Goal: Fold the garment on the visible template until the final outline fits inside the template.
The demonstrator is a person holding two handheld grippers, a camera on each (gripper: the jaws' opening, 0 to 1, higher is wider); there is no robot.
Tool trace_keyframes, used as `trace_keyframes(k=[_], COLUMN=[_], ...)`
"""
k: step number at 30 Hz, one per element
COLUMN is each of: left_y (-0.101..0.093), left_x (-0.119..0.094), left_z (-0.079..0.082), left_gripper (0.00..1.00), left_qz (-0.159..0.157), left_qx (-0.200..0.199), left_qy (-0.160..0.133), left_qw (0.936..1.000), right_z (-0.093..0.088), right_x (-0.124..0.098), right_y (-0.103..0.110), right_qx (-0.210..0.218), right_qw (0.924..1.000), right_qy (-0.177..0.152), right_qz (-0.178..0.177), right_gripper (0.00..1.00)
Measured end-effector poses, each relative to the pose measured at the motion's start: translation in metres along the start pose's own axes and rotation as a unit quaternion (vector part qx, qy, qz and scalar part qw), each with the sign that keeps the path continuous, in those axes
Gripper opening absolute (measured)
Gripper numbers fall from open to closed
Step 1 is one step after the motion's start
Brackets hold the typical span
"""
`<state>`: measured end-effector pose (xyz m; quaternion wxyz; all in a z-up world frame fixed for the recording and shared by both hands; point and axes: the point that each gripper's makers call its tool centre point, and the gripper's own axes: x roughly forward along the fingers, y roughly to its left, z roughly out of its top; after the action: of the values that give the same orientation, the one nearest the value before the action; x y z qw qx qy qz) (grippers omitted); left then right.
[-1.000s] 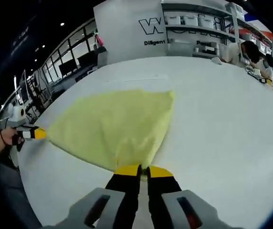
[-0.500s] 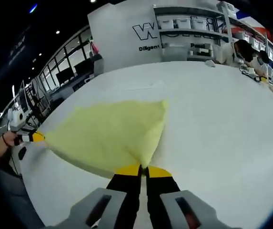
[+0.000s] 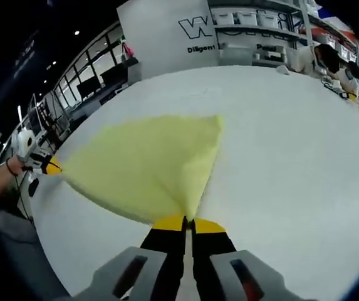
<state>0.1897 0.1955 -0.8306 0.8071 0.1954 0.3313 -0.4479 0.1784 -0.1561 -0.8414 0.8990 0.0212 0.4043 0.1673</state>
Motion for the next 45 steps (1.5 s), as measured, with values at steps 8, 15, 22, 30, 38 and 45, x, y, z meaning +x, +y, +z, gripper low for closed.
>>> trace_keyframes(k=[8, 15, 22, 30, 38, 45], left_y=[0.003, 0.001, 0.000, -0.003, -0.010, -0.015], left_x=[0.002, -0.001, -0.009, -0.023, -0.033, -0.035], left_z=[-0.006, -0.013, -0.021, -0.037, -0.049, -0.035], left_gripper=[0.00, 0.00, 0.00, 0.00, 0.00, 0.01], left_qz=[0.018, 0.021, 0.028, 0.041, 0.046, 0.052], left_qx=[0.038, 0.025, 0.002, -0.023, -0.034, -0.024], left_qy=[0.024, 0.028, 0.024, 0.027, 0.028, -0.016], left_qw=[0.9988, 0.9991, 0.9993, 0.9985, 0.9980, 0.9982], right_z=[-0.006, -0.009, -0.014, -0.022, -0.029, -0.017], right_x=[0.001, 0.000, 0.000, -0.001, -0.003, -0.007], right_y=[0.003, 0.006, 0.009, 0.026, 0.039, 0.040], right_qx=[-0.015, -0.017, -0.019, -0.032, -0.034, -0.034], right_qw=[0.9998, 0.9995, 0.9995, 0.9984, 0.9975, 0.9990], right_qy=[0.015, 0.024, 0.027, 0.041, 0.050, 0.018], right_qz=[-0.005, -0.005, 0.002, 0.021, 0.035, 0.023], right_gripper=[0.00, 0.00, 0.00, 0.00, 0.00, 0.12])
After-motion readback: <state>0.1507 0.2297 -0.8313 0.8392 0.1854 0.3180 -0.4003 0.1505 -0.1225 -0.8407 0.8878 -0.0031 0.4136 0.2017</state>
